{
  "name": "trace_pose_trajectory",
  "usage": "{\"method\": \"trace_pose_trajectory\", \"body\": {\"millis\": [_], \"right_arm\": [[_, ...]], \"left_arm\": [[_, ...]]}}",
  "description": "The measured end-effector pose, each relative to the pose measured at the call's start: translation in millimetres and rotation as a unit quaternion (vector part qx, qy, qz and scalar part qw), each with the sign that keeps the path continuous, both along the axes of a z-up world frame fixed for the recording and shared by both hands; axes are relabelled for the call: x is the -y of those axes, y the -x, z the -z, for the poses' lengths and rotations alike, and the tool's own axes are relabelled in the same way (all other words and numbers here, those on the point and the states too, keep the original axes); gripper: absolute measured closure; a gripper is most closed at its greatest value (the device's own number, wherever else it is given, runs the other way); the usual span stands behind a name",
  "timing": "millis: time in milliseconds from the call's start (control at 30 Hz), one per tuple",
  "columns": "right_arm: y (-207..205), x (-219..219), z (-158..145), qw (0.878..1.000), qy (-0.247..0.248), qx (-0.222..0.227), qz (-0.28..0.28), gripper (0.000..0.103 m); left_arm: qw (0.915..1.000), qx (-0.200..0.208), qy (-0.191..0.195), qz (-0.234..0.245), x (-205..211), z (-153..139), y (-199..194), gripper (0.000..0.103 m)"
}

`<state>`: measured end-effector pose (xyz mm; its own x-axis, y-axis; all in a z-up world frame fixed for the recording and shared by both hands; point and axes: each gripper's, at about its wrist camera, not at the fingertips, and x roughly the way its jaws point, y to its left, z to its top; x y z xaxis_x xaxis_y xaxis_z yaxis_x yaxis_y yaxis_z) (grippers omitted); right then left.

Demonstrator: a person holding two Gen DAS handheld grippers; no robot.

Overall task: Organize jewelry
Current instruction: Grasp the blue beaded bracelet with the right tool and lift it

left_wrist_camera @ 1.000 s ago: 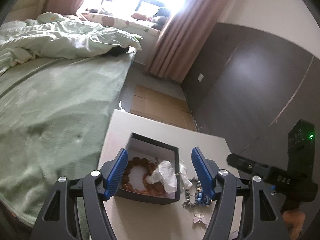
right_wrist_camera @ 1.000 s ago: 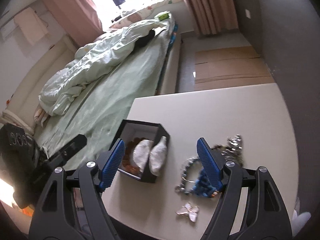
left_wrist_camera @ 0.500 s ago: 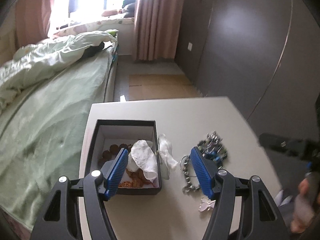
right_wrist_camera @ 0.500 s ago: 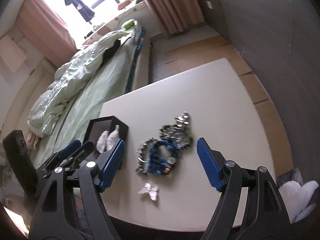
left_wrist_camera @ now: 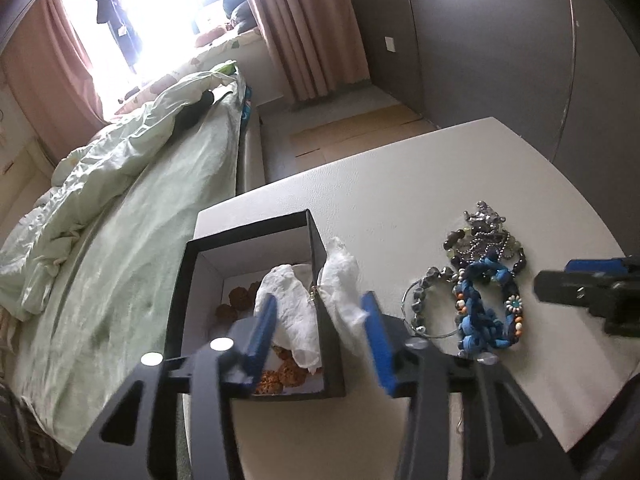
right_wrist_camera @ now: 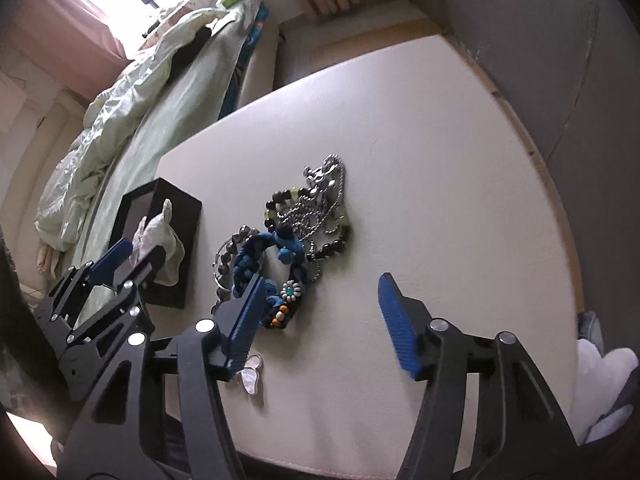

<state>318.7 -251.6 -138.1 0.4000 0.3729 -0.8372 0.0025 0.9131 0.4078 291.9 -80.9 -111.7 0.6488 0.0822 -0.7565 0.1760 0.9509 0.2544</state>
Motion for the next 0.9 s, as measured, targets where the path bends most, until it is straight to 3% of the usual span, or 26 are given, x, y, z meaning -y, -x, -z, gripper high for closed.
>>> {"method": "trace_pose_trajectory", "body": {"millis": [67, 133, 233, 300, 367, 433, 533, 733, 800, 833, 867, 900], "right_arm": [[-3, -7, 6, 1.0, 0.009, -0.012, -0.006, 0.05], [-4, -14, 9, 1.0, 0.014, -0.021, -0.014, 0.053], [-4, -23, 10, 0.999, 0.027, -0.019, -0.023, 0.055], [-4, -28, 11, 0.999, 0.036, -0.017, -0.024, 0.058], [-4, -30, 11, 0.998, 0.052, -0.013, -0.025, 0.065], [-4, -33, 11, 0.997, 0.066, -0.012, -0.024, 0.087], [-3, -34, 12, 0.998, 0.061, -0.011, -0.029, 0.098], [10, -34, -14, 0.998, 0.029, 0.033, -0.036, 0.098], [14, -34, -23, 0.998, 0.014, 0.047, -0.036, 0.098], [16, -34, -28, 0.998, 0.009, 0.055, -0.037, 0.098], [19, -34, -34, 0.997, 0.0, 0.068, -0.038, 0.098], [21, -35, -41, 0.996, -0.008, 0.079, -0.039, 0.098]], "left_arm": [[1.0, -0.002, 0.001, -0.001, -1, 1, -2, 0.087], [1.0, -0.002, 0.008, -0.003, -4, -1, -3, 0.097], [0.9993, 0.017, 0.032, -0.005, -13, -13, 0, 0.103], [0.9982, 0.036, 0.045, -0.015, -22, -24, 4, 0.103], [0.9953, 0.043, 0.084, -0.021, -37, -34, 5, 0.103], [0.9923, 0.051, 0.107, -0.037, -53, -41, 4, 0.103], [0.9881, 0.05, 0.136, -0.052, -69, -47, 4, 0.103], [0.981, 0.039, 0.18, -0.06, -88, -51, 8, 0.102], [0.9788, 0.033, 0.193, -0.061, -92, -51, 7, 0.1], [0.9782, 0.028, 0.197, -0.06, -93, -51, 6, 0.091], [0.9772, 0.025, 0.202, -0.061, -94, -51, 7, 0.064], [0.9757, 0.031, 0.207, -0.064, -96, -53, 9, 0.046]]}}
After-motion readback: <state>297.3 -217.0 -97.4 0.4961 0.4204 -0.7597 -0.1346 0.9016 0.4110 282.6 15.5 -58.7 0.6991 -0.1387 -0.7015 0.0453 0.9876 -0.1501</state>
